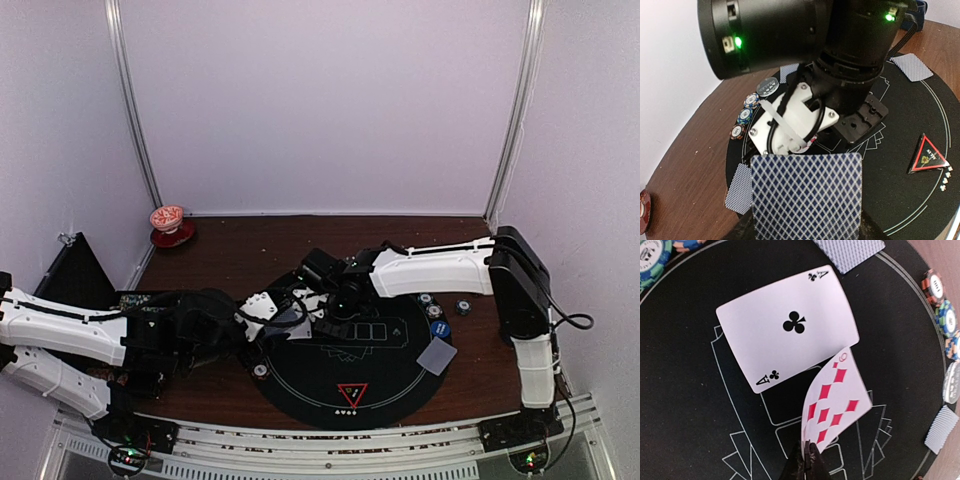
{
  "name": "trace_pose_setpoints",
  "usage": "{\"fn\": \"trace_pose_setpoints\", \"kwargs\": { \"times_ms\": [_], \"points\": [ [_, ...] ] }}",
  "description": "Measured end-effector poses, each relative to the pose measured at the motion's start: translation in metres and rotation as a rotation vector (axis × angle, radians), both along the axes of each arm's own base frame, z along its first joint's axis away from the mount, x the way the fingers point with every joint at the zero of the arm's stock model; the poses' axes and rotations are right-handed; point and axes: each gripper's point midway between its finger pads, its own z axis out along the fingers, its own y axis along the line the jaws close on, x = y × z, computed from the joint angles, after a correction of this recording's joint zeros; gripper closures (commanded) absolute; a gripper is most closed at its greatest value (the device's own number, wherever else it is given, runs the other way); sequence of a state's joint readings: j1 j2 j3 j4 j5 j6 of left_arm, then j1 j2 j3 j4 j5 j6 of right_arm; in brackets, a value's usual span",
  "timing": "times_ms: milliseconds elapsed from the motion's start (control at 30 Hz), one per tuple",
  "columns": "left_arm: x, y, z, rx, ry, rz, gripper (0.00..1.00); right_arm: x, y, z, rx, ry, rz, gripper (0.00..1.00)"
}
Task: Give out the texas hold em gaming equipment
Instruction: Flop the poker card in the community card area.
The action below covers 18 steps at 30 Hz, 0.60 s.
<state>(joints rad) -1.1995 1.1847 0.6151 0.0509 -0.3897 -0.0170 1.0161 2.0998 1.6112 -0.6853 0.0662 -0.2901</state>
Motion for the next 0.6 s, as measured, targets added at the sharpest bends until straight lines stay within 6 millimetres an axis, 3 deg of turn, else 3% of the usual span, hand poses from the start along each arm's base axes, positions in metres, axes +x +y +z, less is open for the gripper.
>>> {"fn": "trace_pose_setpoints", "kwargs": {
  "times_ms": [200,600],
  "points": [
    [0.0,0.0,0.0,0.0,0.0,0.0,0.46,-0.001,-0.003,-0.018,-0.035,0.02,-0.004,0.89],
    [0.0,0.0,0.0,0.0,0.0,0.0,0.46,-0.007,0.0,-0.019,-0.037,0.025,0.008,0.81]
  ]
}}
